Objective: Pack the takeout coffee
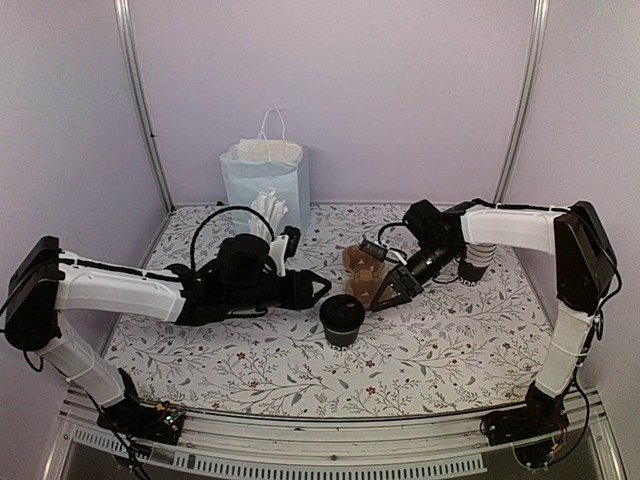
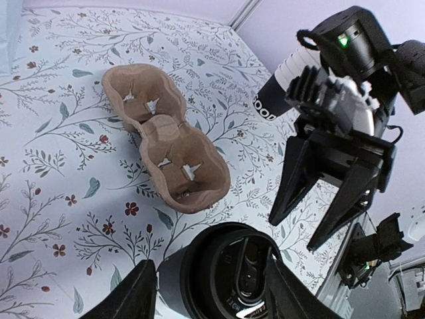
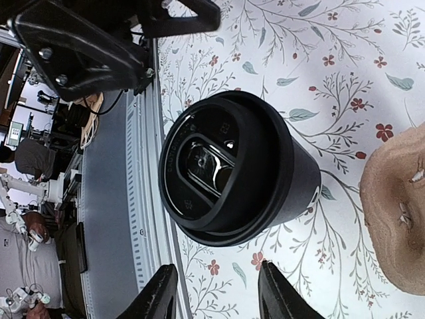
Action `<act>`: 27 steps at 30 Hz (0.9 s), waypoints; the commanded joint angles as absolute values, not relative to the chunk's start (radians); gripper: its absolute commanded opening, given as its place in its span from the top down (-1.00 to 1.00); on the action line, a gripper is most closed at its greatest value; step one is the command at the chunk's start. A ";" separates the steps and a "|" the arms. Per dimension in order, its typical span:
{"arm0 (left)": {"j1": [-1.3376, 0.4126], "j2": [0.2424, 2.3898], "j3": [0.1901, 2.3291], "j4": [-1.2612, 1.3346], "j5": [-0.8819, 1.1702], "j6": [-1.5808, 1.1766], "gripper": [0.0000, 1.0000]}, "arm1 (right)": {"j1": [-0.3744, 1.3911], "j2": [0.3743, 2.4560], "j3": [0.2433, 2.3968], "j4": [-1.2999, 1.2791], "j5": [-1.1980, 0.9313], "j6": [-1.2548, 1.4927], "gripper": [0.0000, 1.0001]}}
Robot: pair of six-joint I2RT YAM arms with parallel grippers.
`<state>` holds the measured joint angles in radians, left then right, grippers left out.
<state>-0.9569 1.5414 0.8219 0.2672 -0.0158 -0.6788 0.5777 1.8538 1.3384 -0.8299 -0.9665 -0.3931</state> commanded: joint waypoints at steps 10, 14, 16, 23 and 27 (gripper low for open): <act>-1.041 1.482 0.734 0.195 -0.092 -0.826 -0.22 | 0.599 1.927 1.575 -0.889 -0.889 -0.480 -0.37; -1.053 1.544 0.768 0.207 -0.094 -0.838 -0.22 | 0.633 1.997 1.633 -0.908 -0.890 -0.491 -0.39; -1.053 1.561 0.769 0.228 -0.095 -0.833 -0.21 | 0.643 2.017 1.633 -0.921 -0.895 -0.501 -0.40; -1.031 1.583 0.778 0.233 -0.104 -0.798 -0.19 | 0.647 1.972 1.547 -0.924 -0.910 -0.519 -0.36; -1.004 1.589 0.777 0.233 -0.100 -0.780 -0.18 | 0.648 1.895 1.473 -0.903 -0.897 -0.504 -0.36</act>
<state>-1.0294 1.5635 0.7658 0.2493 -0.0868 -0.8124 0.6456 1.9888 1.5295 -0.8997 -0.8936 -0.4999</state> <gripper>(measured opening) 0.591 0.680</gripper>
